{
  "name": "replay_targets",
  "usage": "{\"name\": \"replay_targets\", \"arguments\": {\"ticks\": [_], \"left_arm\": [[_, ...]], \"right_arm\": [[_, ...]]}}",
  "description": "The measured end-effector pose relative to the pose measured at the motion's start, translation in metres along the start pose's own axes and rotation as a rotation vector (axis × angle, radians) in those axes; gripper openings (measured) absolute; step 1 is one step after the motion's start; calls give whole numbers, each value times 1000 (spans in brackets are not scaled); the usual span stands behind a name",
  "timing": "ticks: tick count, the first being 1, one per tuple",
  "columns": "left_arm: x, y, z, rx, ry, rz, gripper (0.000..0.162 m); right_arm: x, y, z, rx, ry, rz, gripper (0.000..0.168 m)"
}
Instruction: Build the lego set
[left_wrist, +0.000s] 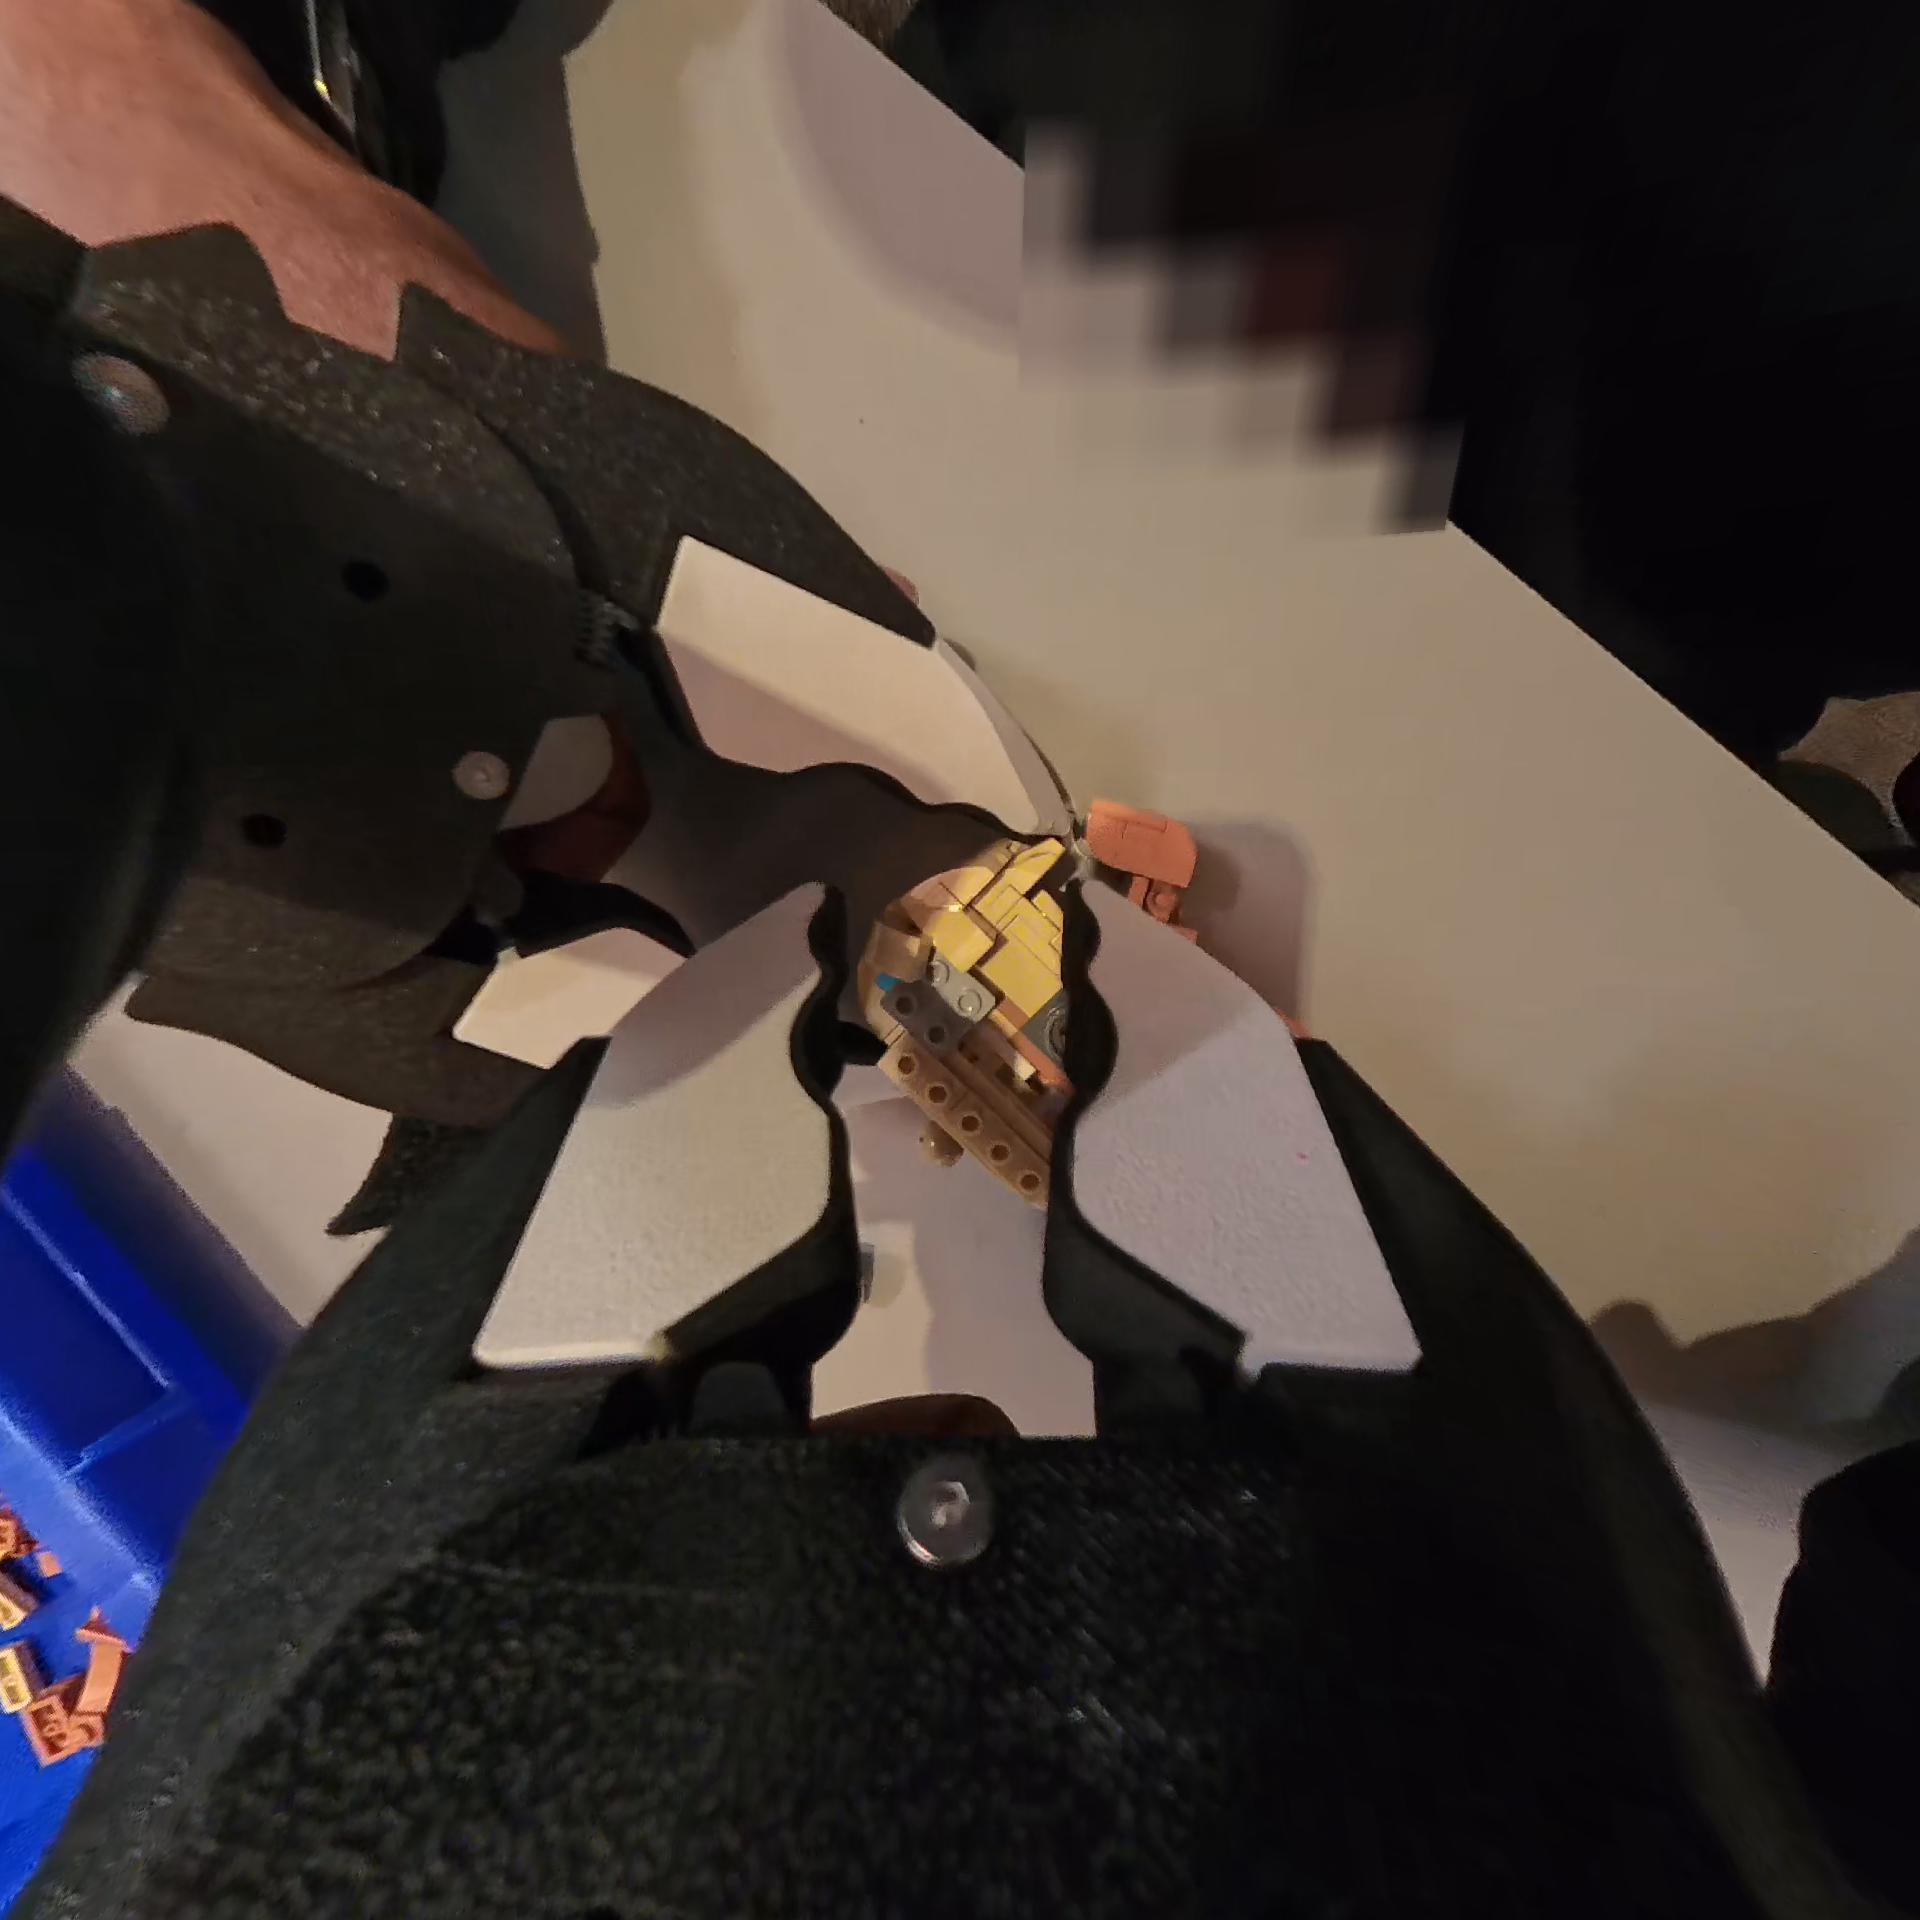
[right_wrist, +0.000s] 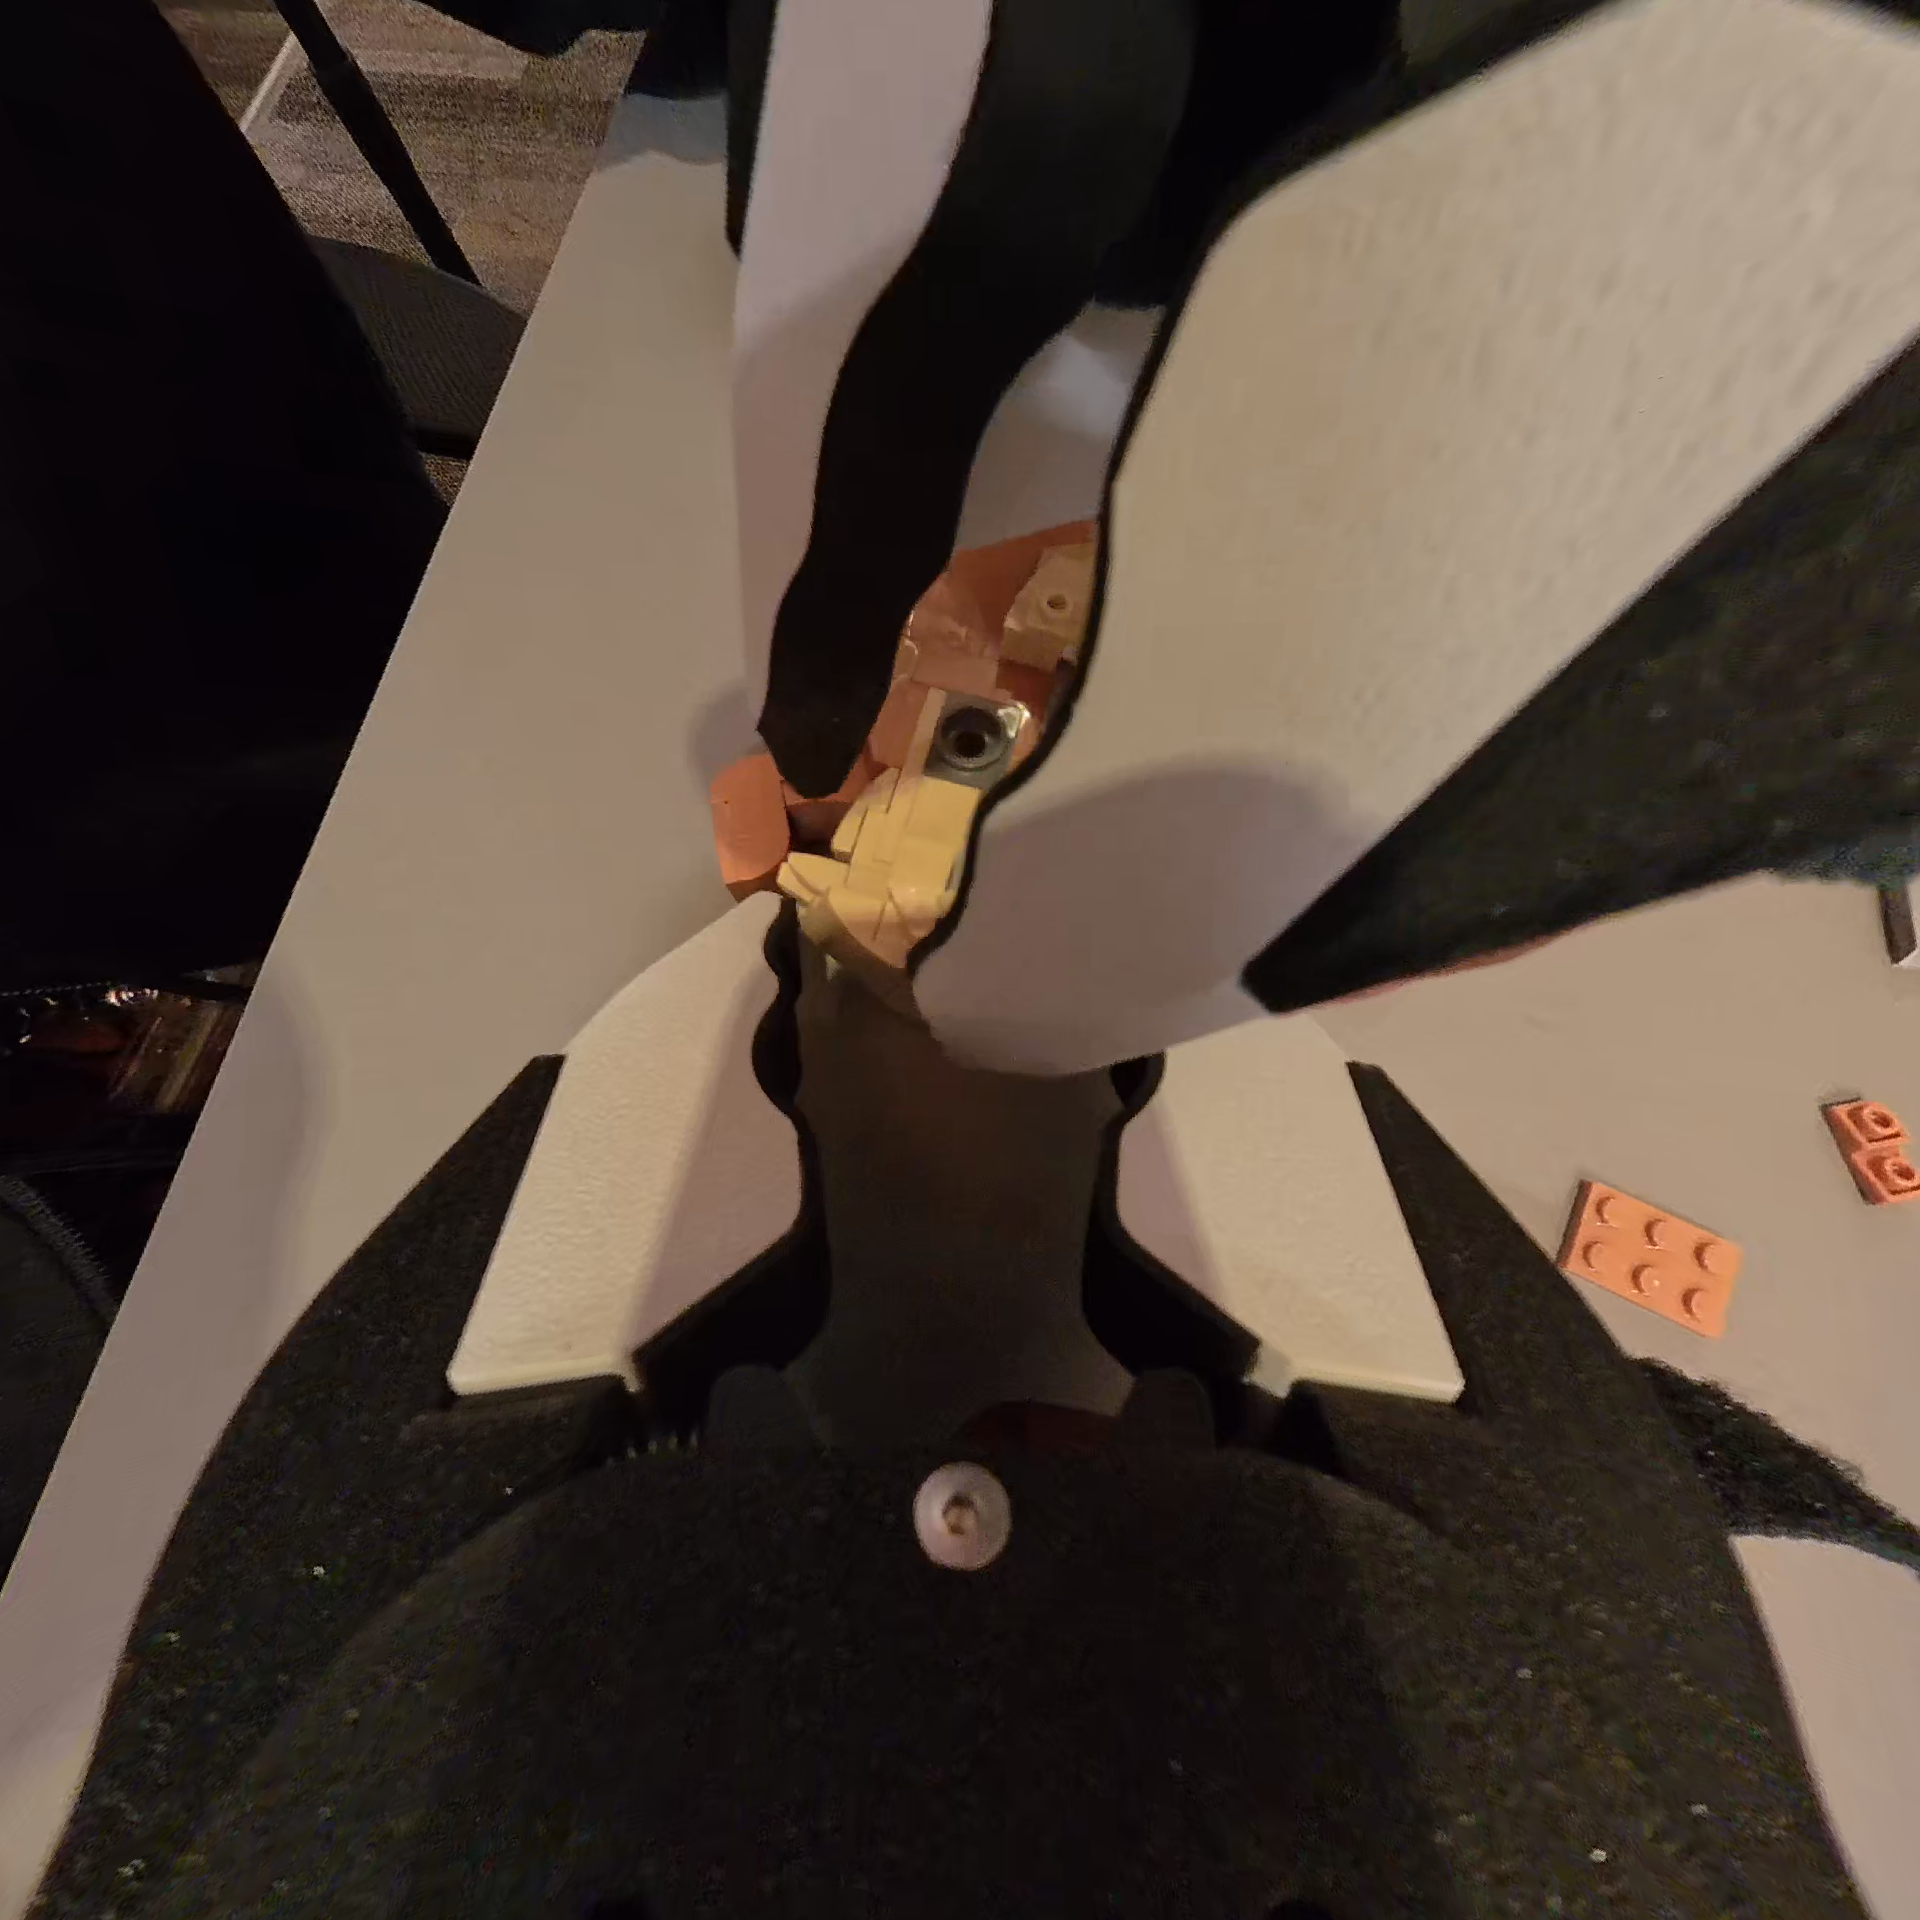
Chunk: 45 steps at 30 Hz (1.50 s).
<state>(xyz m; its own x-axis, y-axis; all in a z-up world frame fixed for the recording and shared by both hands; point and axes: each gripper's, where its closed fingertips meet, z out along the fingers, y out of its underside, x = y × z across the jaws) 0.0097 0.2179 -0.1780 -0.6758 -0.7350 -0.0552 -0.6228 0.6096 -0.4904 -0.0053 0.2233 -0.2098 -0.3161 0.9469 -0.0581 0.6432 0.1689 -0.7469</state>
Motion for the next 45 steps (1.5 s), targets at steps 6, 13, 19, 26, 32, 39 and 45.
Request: {"name": "replay_targets", "arguments": {"ticks": [6,13,19,26,32,39,45], "left_arm": [[2,3,1,-32,30,8,33],[4,3,1,-34,54,28,27],[2,0,-3,-4,11,20,34],[7,11,-10,-44,-75,-39,37],[6,14,-4,-68,-65,-45,36],[6,13,-3,-70,-65,-35,35],[6,12,-3,-65,-72,-35,36]], "right_arm": [[0,0,0,1,-2,1,58],[0,0,0,2,-2,0,58],[0,0,0,2,-2,2,58],[0,-1,0,5,0,3,58],[0,0,0,2,1,2,58],[0,0,0,3,2,1,58],[1,-1,0,3,3,0,58]]}}
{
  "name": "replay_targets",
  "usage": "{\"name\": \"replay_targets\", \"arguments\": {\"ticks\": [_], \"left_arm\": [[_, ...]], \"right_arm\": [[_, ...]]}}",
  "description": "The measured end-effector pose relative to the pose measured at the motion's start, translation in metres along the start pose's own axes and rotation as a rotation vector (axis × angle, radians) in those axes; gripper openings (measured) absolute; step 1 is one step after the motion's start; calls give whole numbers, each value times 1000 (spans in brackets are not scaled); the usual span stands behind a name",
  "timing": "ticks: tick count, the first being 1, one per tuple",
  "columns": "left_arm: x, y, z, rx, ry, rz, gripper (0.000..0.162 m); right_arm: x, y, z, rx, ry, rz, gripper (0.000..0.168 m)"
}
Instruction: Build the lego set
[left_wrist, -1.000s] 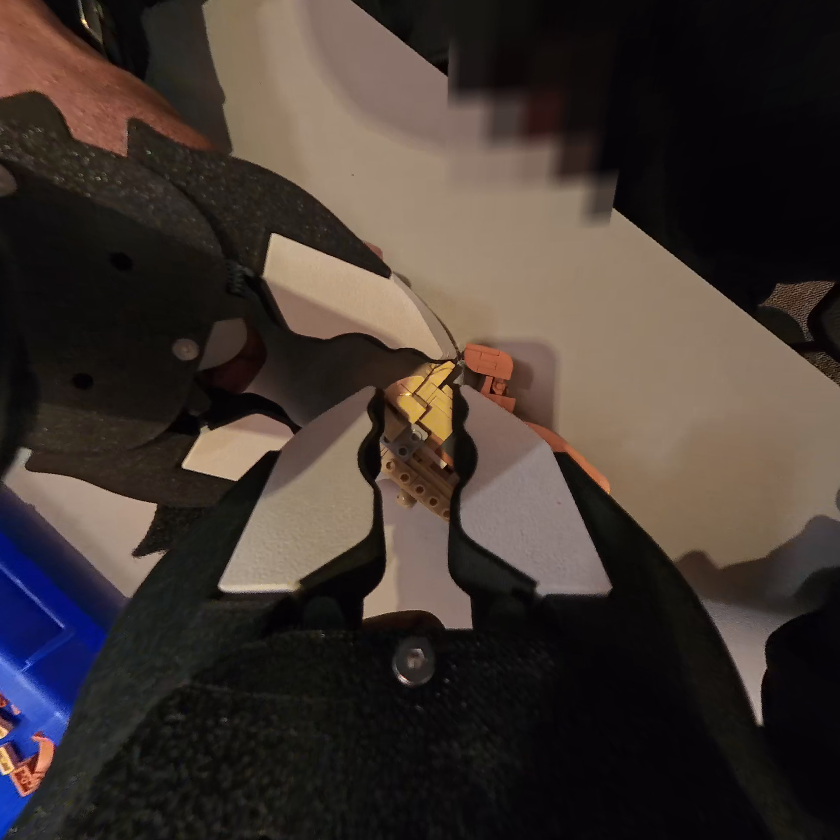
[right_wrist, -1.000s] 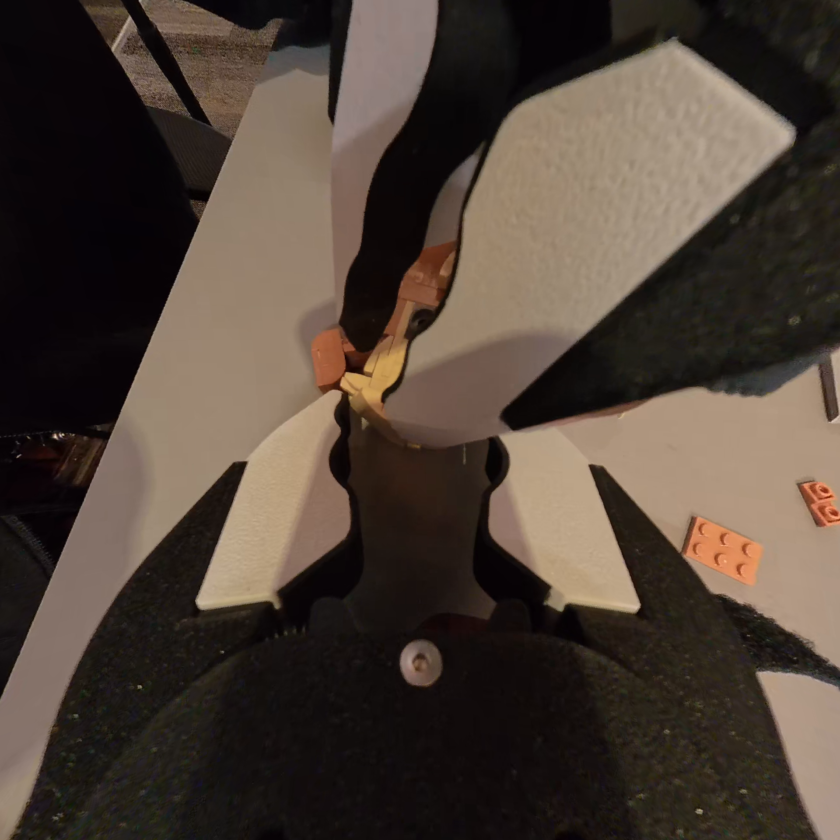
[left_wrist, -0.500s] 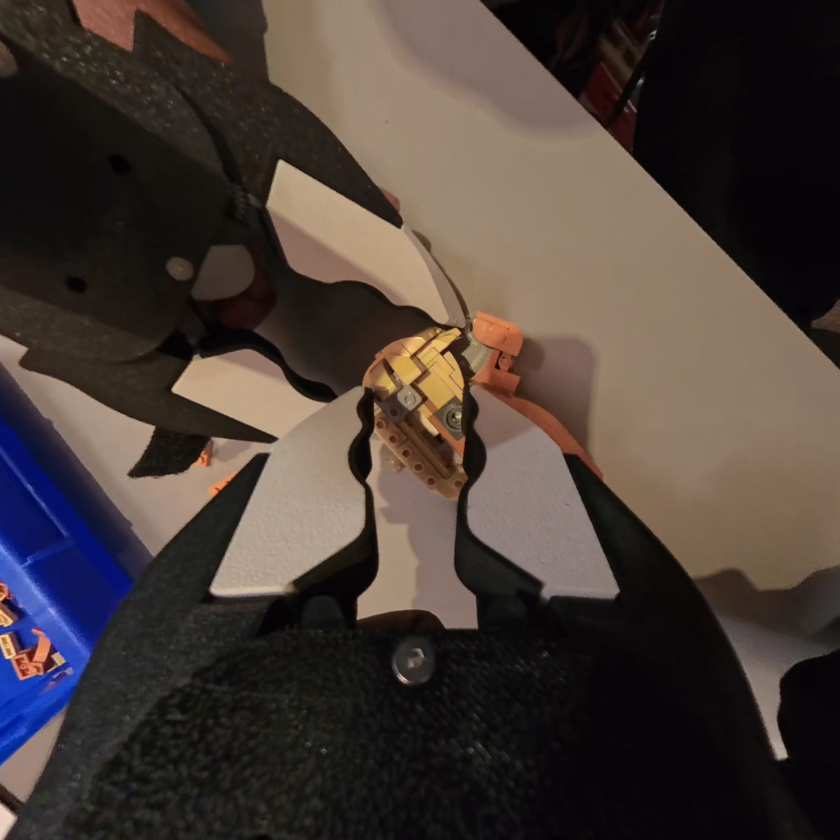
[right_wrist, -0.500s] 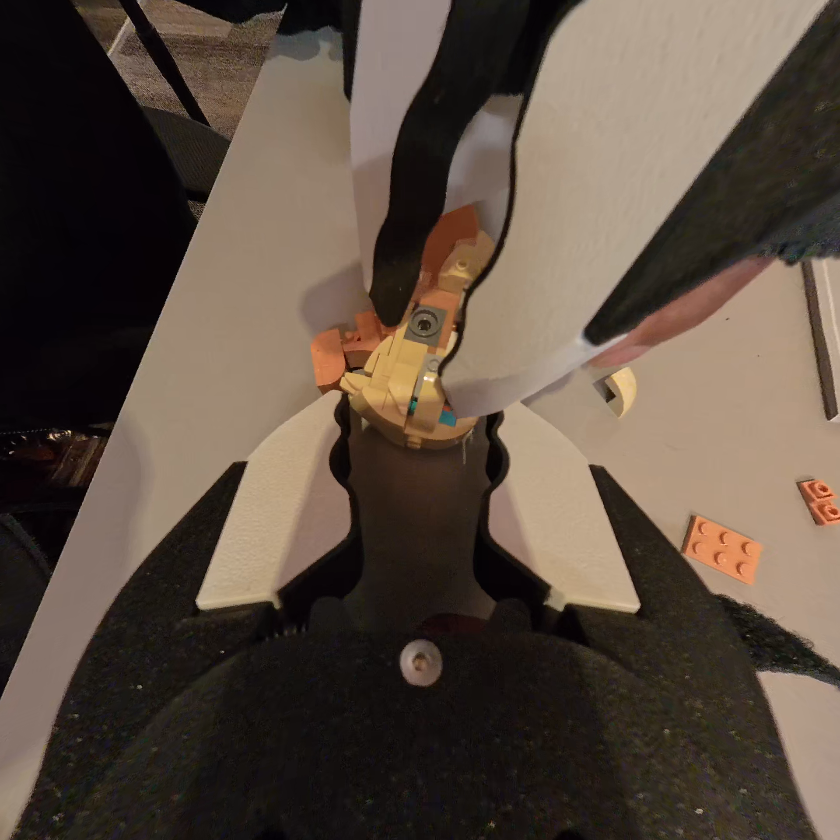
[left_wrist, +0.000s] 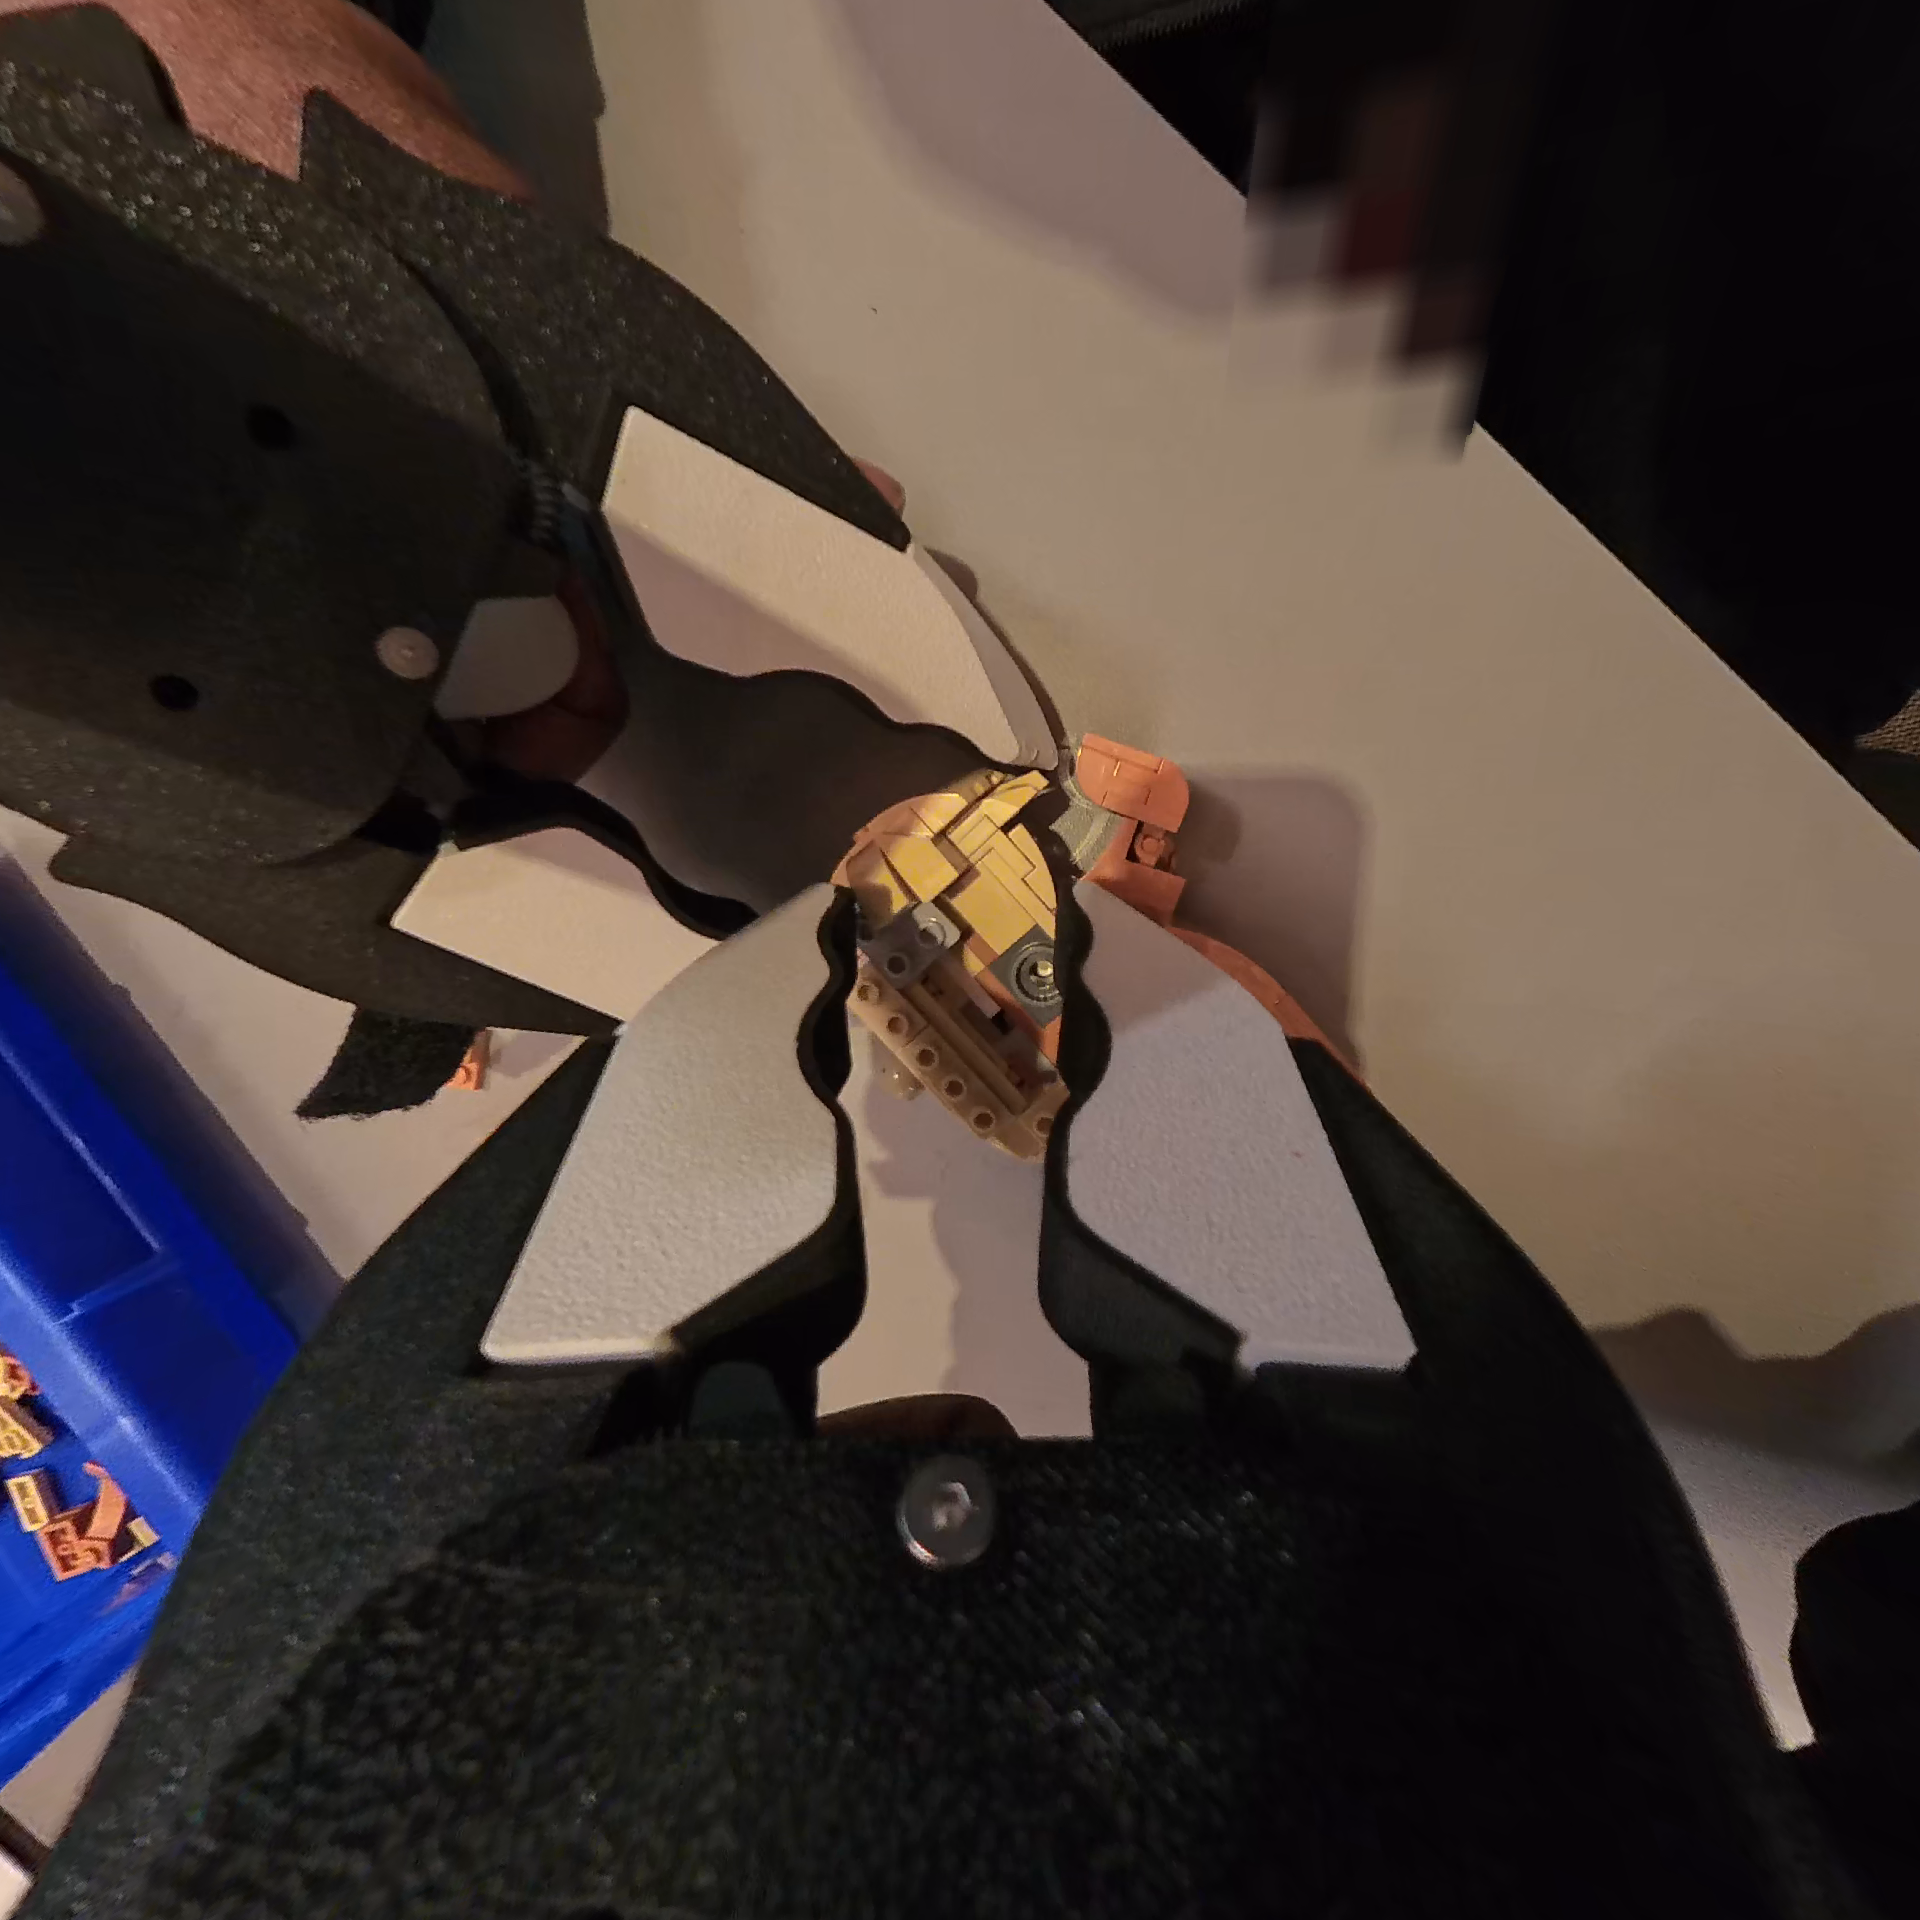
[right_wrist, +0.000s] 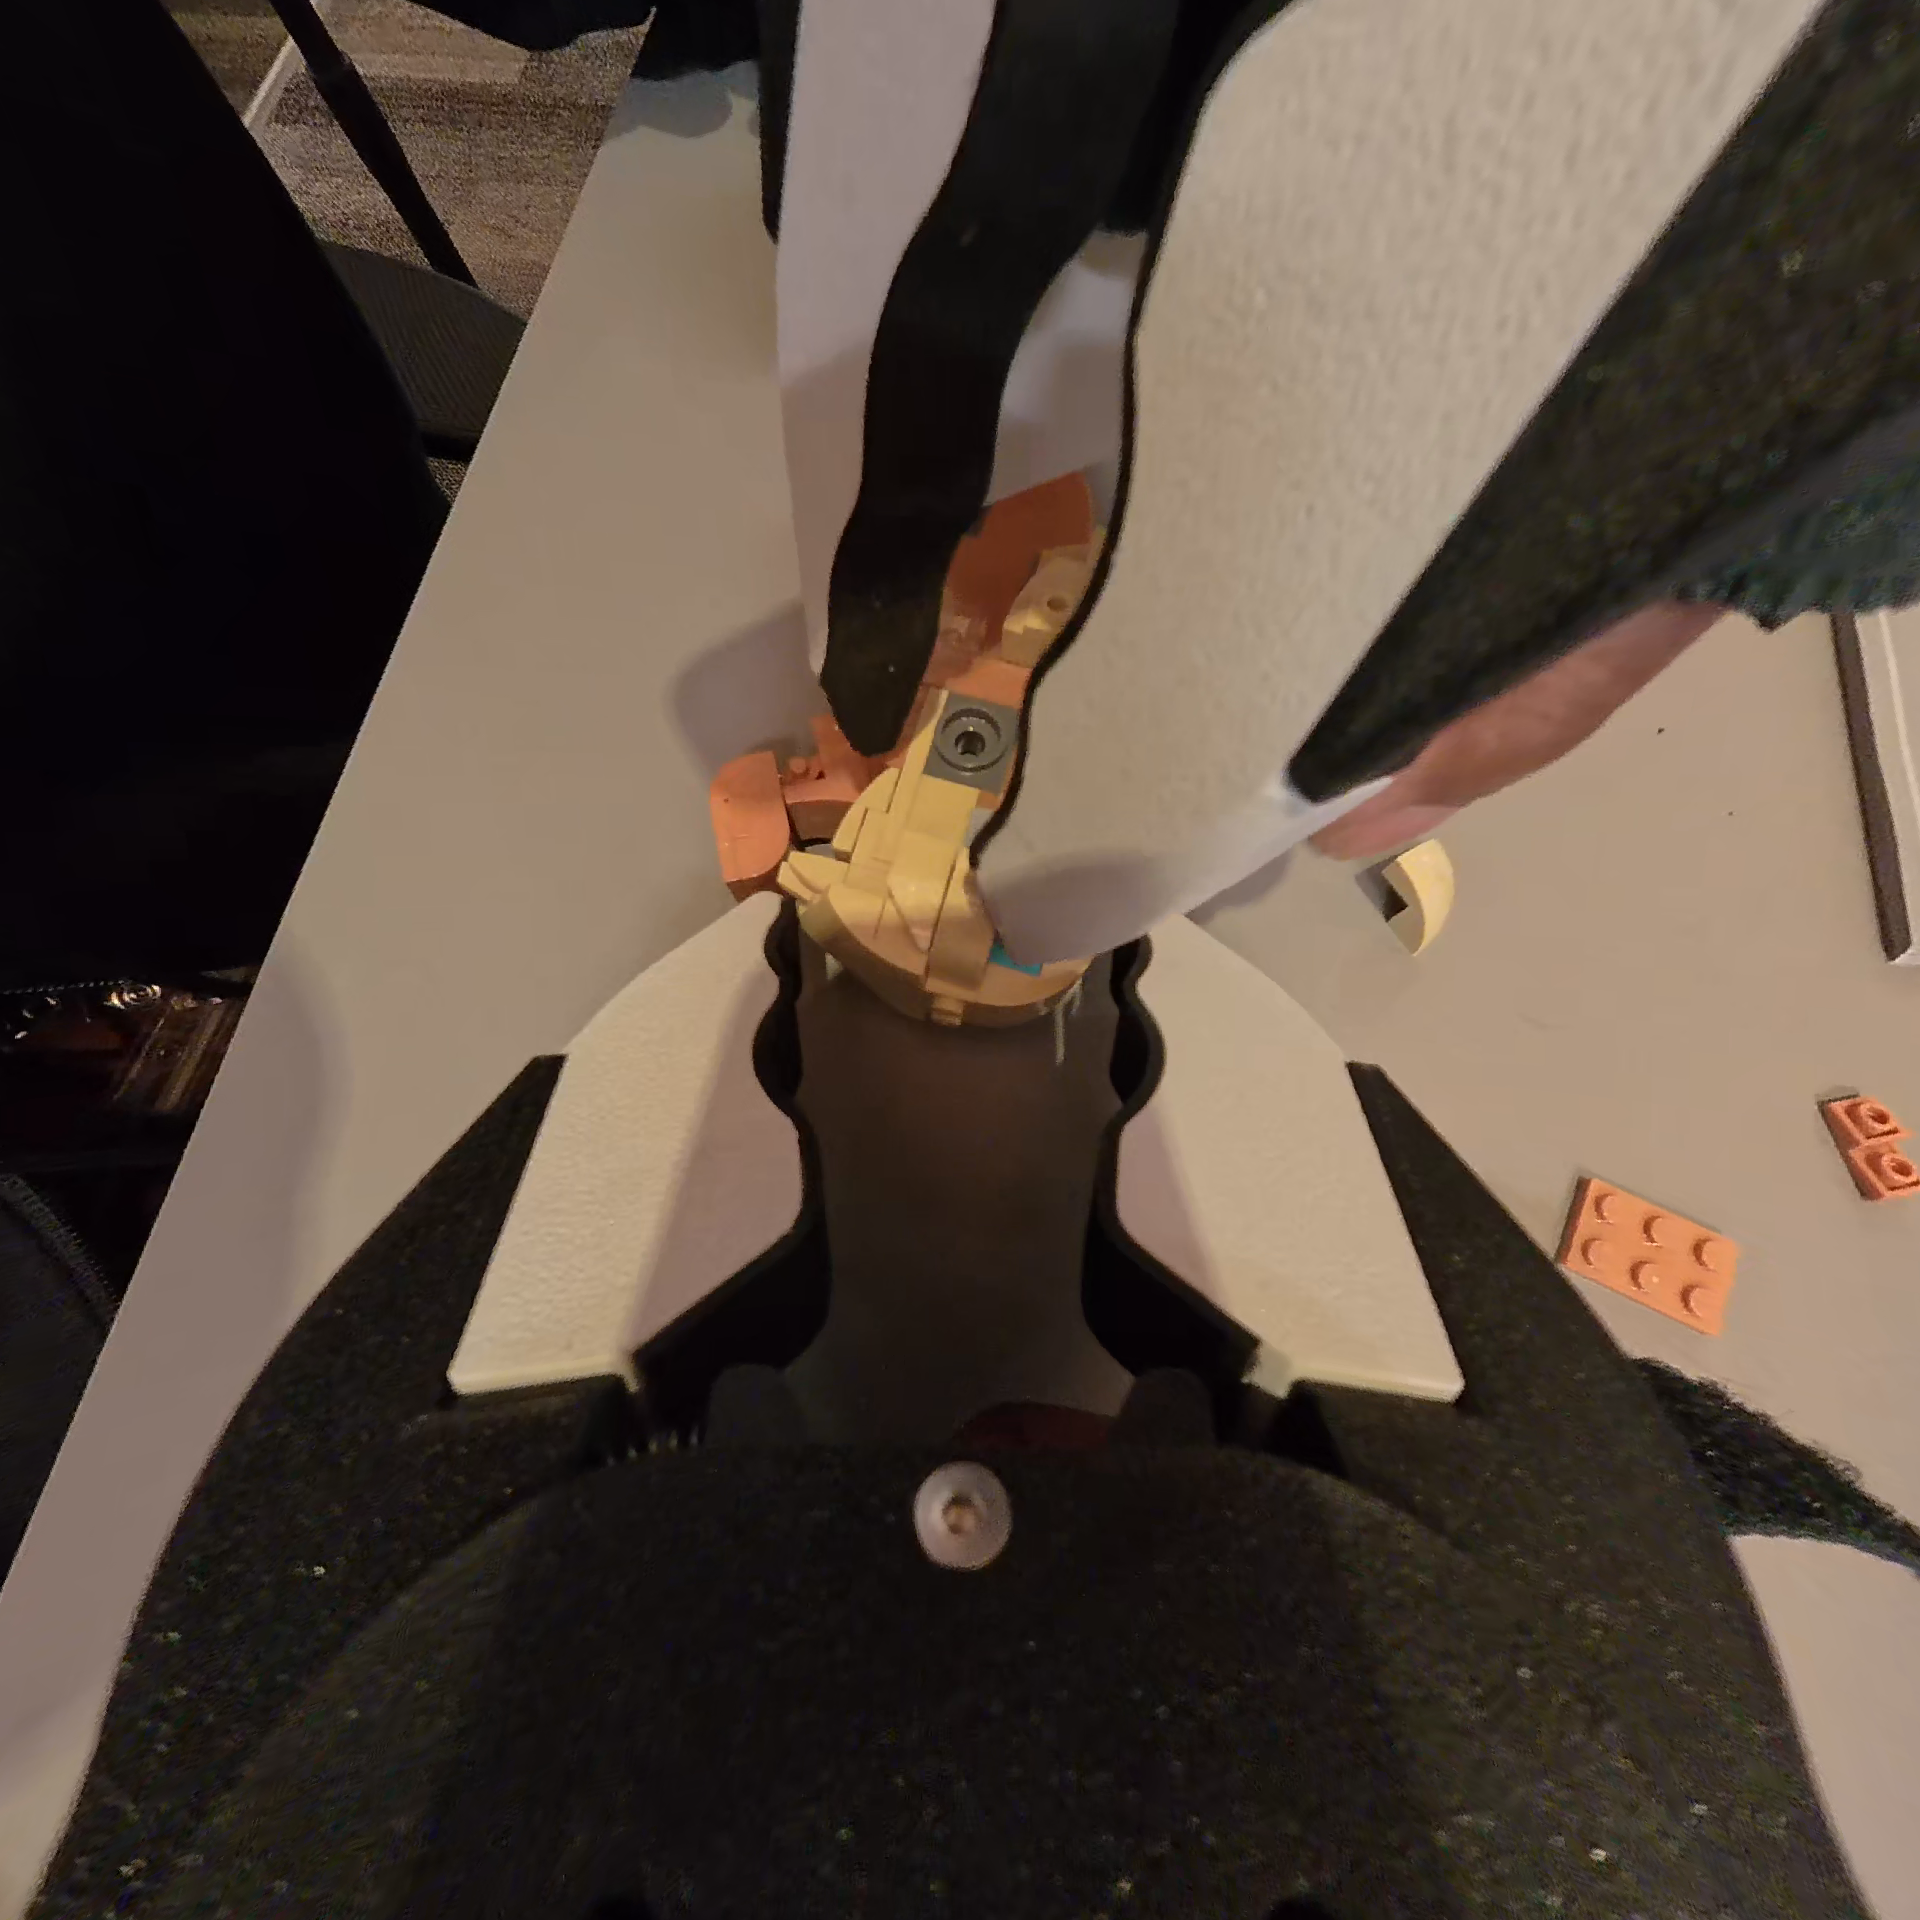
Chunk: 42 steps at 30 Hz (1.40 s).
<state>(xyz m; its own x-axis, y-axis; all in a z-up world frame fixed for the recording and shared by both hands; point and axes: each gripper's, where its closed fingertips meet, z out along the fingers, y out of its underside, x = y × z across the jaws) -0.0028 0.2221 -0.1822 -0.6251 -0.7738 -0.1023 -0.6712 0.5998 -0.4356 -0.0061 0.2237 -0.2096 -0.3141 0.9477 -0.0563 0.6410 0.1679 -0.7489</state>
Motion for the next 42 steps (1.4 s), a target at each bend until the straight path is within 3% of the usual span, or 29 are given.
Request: {"name": "replay_targets", "arguments": {"ticks": [9,13,23,30,42], "left_arm": [[1,-2,-5,37,-47,-17,40],[2,-3,-13,114,-130,-83,51],[19,24,-20,327,-441,-540,74],[43,38,-6,314,-507,-702,69],[41,40,11,300,-549,-761,54]], "right_arm": [[0,0,0,0,1,0,58],[1,0,0,0,2,-1,58],[1,0,0,0,6,-4,58],[0,0,0,0,11,-8,58],[-1,1,0,-3,25,-24,58]]}}
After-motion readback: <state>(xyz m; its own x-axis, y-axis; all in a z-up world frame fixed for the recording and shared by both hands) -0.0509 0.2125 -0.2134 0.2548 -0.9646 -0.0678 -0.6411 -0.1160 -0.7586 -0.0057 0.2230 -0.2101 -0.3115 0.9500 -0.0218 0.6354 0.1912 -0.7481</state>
